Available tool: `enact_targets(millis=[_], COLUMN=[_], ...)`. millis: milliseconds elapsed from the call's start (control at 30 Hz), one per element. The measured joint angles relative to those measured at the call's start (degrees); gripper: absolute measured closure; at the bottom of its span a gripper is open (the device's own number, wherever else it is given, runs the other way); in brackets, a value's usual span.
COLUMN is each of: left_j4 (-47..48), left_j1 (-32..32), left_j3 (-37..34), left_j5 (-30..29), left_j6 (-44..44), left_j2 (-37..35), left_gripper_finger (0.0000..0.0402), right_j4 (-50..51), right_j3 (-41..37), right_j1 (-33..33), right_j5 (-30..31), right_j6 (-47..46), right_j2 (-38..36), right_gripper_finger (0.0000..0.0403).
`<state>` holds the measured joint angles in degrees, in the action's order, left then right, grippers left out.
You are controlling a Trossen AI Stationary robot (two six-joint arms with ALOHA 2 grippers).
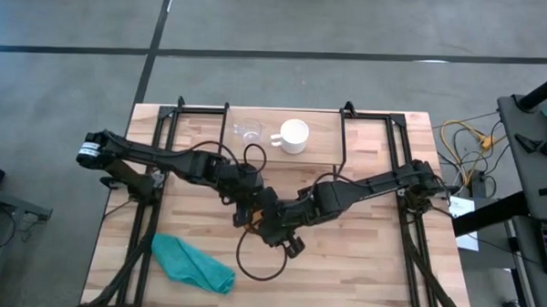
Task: Stack small to large cups/mugs on shelf
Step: Put the brown glass on the shelf
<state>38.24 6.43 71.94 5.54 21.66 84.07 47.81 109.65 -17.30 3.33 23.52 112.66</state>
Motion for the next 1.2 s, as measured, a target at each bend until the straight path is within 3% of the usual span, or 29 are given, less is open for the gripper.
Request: enact_targets(millis=[400, 1000, 1200], left_j4=[1.07, -0.55, -0.26], left_j1=[-1.29, -1.48, -1.48], left_j3=[-0.11, 0.25, 0.17], left_j5=[0.02, 1.25, 1.24], left_j6=[-0.14, -1.24, -1.51], left_j2=[0.00, 0.00, 0.00], left_gripper_finger=[0.0395, 0.0395, 0.0395], right_j4=[1.01, 0.44, 0.04], right_j3=[0.00, 0.00, 0.00], right_j1=[-0.94, -0.92, -0.92], right_j5=[2.73, 2.75, 1.81], right_j6=[-1.07, 1.51, -2.05], right_j2=[0.04, 0.02, 0.00], right_gripper_finger=[0.0278, 0.0278, 0.0278])
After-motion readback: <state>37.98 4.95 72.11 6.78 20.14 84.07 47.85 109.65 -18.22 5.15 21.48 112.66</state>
